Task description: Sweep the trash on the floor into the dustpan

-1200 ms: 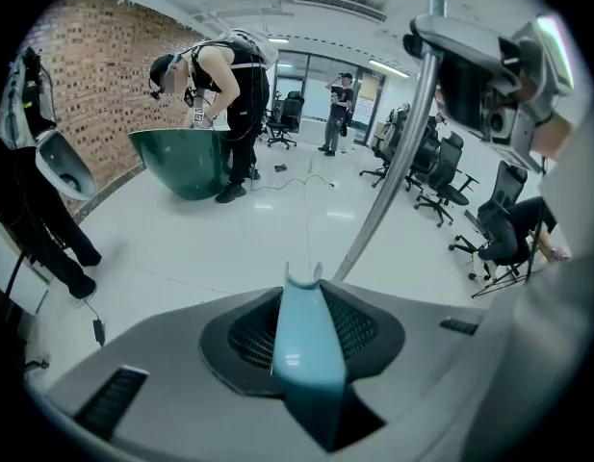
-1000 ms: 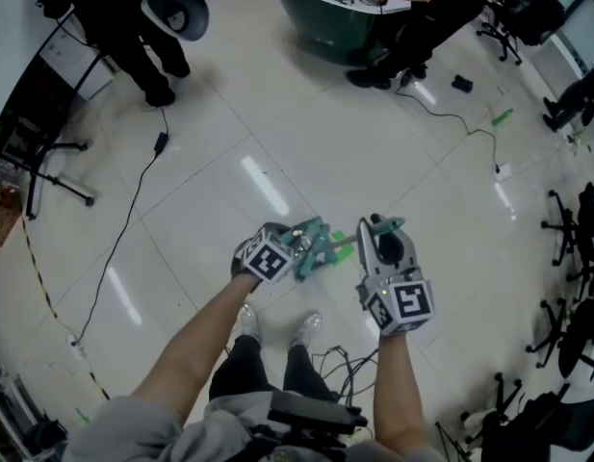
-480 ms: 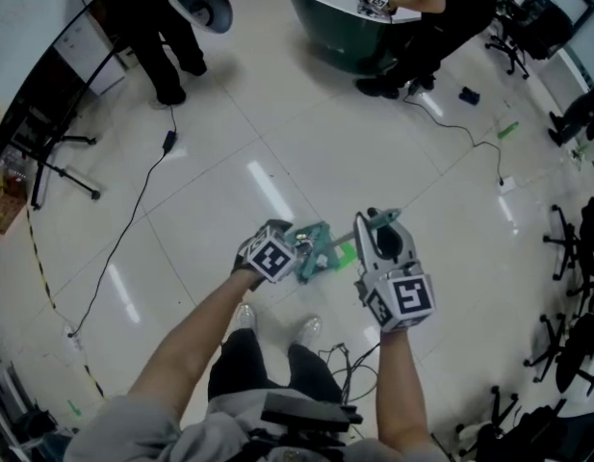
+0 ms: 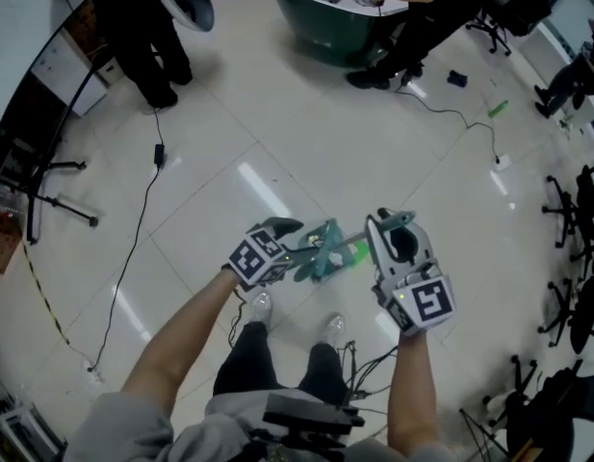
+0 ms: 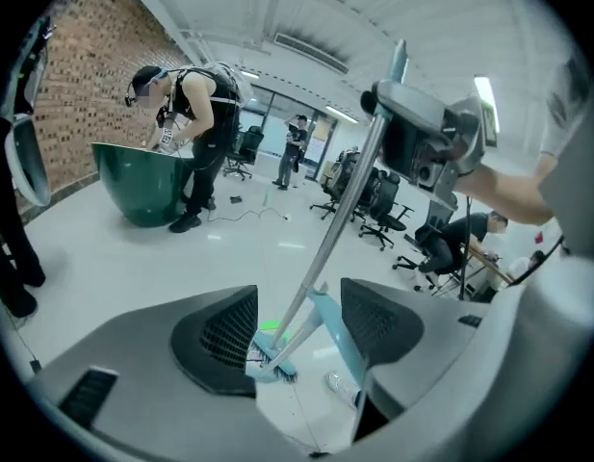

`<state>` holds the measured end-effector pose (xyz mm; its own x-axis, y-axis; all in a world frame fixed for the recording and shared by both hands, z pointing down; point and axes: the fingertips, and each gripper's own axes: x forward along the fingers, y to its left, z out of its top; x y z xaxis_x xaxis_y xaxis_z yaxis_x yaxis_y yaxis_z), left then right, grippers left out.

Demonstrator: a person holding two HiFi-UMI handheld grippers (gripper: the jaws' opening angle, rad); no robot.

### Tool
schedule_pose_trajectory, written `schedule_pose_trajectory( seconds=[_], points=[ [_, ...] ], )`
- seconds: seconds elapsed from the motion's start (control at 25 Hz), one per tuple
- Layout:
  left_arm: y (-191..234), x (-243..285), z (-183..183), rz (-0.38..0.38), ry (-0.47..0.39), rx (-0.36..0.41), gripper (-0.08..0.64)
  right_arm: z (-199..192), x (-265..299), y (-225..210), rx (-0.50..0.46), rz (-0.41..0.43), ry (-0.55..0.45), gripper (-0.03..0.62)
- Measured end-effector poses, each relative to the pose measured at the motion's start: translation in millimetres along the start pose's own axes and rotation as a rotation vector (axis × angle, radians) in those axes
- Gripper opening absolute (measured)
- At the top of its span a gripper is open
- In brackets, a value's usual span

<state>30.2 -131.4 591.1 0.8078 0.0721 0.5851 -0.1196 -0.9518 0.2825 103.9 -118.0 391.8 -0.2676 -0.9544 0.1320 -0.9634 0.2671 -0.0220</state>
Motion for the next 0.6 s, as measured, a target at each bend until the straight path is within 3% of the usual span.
schedule_pose_trajectory(
  seconds=[0.08, 0.16, 0.24, 0.32, 0.36, 0.44, 0.6],
  points=[
    [12, -6, -14, -0.048, 0.015, 0.029, 0.251, -8, 6, 8, -0.008, -0.016, 0.012, 0.086],
    [21, -3, -32, -0.072, 0.06, 0.071, 0.171, -16, 12, 13, -0.008, -0.025, 0.023, 0.086],
    [22, 8, -50, -0.106, 0.111, 0.116, 0.17, -22, 17, 17, -0.007, -0.029, 0.031, 0.086],
    [16, 22, -68, -0.169, 0.165, 0.162, 0.195, -27, 22, 19, -0.009, -0.033, 0.043, 0.086],
    [14, 30, -78, -0.196, 0.199, 0.185, 0.275, -28, 24, 19, -0.009, -0.032, 0.046, 0.086],
    [13, 43, -91, -0.225, 0.256, 0.246, 0.291, -26, 27, 20, -0.001, -0.032, 0.038, 0.086],
    [-2, 68, -83, -0.286, 0.201, 0.349, 0.291, -25, 23, 26, 0.018, -0.033, 0.013, 0.086]
  ],
)
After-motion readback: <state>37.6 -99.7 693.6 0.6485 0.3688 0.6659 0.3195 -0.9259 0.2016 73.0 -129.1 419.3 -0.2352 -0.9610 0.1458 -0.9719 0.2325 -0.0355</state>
